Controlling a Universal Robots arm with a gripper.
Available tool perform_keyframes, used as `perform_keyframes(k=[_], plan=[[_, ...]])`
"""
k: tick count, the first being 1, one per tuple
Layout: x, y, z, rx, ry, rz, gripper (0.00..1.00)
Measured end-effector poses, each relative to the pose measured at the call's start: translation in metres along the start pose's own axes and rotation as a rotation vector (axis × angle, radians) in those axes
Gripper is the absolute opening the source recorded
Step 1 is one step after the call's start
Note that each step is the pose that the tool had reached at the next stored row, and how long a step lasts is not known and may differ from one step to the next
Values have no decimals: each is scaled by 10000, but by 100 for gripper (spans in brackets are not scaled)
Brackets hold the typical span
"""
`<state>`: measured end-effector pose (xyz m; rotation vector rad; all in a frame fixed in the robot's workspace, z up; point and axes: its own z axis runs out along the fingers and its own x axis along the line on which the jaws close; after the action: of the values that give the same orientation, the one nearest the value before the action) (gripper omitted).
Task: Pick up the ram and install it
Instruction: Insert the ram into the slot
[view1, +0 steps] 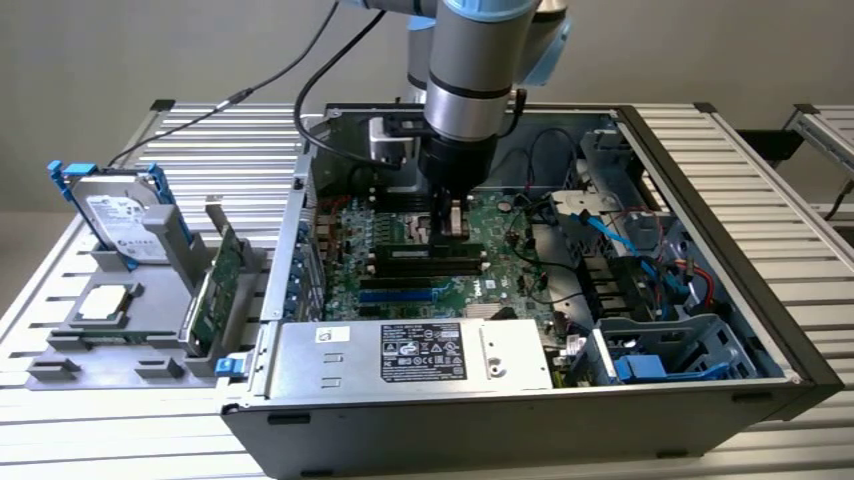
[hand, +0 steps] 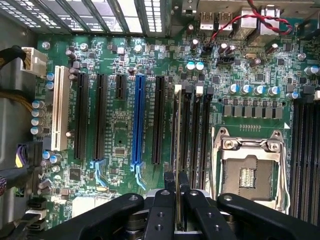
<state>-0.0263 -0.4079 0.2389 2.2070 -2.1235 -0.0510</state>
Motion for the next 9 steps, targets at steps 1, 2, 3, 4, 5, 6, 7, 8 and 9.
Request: perform_keyframes(k=[1, 2, 3, 4, 5, 6, 7, 8, 9], plan=[[0, 0, 3, 0, 1, 0, 14], [1, -1, 6, -1, 1, -1, 14], [1, -4, 10, 0, 0, -4, 14], [0, -7, 17, 1, -1, -5, 14], [0, -9, 24, 1, -1, -6, 14], [0, -10, 31, 1, 0, -5, 14], [0, -11, 42, 0, 1, -5, 14], [0, -12, 55, 0, 1, -5, 14], [0, -13, 68, 0, 3, -5, 14]])
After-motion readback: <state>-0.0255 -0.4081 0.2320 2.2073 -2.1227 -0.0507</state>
